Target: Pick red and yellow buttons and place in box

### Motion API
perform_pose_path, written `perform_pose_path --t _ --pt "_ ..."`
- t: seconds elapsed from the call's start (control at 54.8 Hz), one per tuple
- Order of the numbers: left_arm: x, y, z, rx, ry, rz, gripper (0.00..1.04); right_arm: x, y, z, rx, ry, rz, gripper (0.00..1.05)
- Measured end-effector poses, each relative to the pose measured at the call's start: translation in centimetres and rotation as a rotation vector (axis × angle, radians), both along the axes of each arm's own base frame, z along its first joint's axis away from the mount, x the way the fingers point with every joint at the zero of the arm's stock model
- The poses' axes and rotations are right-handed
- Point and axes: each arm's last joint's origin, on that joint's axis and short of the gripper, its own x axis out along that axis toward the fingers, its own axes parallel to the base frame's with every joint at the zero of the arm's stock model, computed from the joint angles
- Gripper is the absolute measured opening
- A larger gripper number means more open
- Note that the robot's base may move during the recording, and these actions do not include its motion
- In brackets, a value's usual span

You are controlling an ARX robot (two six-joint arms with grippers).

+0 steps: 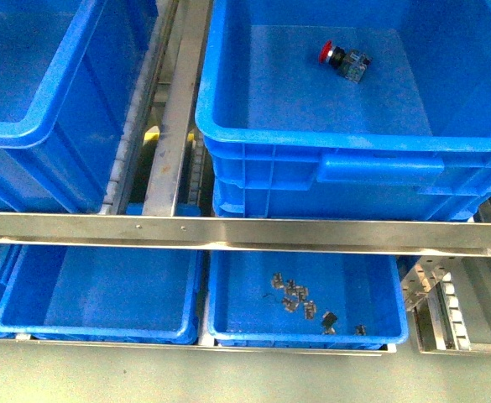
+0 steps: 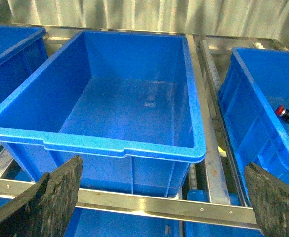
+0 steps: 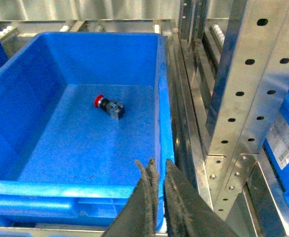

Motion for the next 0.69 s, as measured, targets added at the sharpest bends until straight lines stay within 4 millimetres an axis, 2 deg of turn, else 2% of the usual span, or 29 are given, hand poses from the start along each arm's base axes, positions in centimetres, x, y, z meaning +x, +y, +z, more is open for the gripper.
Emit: perform_pose_path --t 0.183,0.694 --pt "0.0 0.0 0.0 0.0 0.0 0.0 0.97 -1.6 -1.3 0.1 0.0 -0.006 -0.006 0.03" --pt "0.0 0.0 0.0 0.0 0.0 0.0 0.97 -4.0 -1.3 1.2 0.0 -0.04 -0.004 0.03"
